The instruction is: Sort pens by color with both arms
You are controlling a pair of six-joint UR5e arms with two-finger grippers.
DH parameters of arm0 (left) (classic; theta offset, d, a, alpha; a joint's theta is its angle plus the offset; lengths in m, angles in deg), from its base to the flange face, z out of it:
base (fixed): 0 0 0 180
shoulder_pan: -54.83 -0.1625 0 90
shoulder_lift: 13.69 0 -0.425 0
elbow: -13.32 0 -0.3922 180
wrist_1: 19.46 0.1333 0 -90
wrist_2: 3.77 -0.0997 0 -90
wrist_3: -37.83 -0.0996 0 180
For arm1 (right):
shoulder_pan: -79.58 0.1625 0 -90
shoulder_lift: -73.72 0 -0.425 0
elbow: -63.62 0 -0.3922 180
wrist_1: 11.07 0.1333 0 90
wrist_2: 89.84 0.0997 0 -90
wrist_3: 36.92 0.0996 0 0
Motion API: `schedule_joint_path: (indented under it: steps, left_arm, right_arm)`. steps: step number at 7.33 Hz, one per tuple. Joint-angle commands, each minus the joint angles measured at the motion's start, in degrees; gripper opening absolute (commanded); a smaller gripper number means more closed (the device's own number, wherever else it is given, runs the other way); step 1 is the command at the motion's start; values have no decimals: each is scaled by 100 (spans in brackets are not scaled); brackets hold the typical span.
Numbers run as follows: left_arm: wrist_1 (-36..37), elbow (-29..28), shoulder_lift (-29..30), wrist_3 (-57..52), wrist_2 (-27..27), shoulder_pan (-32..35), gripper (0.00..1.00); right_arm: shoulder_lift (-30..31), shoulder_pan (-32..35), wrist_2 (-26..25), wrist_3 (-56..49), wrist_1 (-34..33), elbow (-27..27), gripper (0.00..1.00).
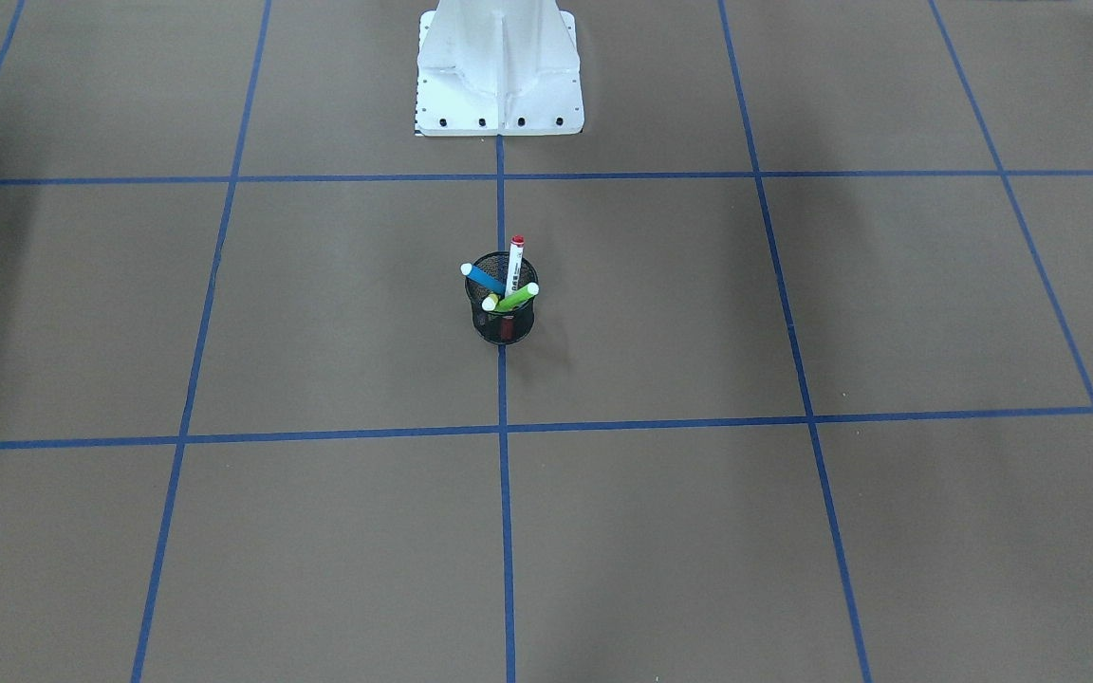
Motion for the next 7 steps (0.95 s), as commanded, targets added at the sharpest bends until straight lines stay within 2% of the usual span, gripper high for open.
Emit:
schedule_joint_path:
  steps: [1,3,4,7]
  left_arm:
    - [-1,-5,-9,0,3,0,100]
    - [-1,-5,0,0,3,0,100]
    - [-1,-5,0,0,3,0,100]
    - [-1,-13,-9,0,12,0,100]
  right_arm:
    - [-70,-440,406,426,269,-110,99]
    - [-62,-1089,337,1760,1566,-208,100]
    - [-70,-1354,293,2209,1955,-234,100]
    - [-1025,-2479,-355,4248,2170,-410,99]
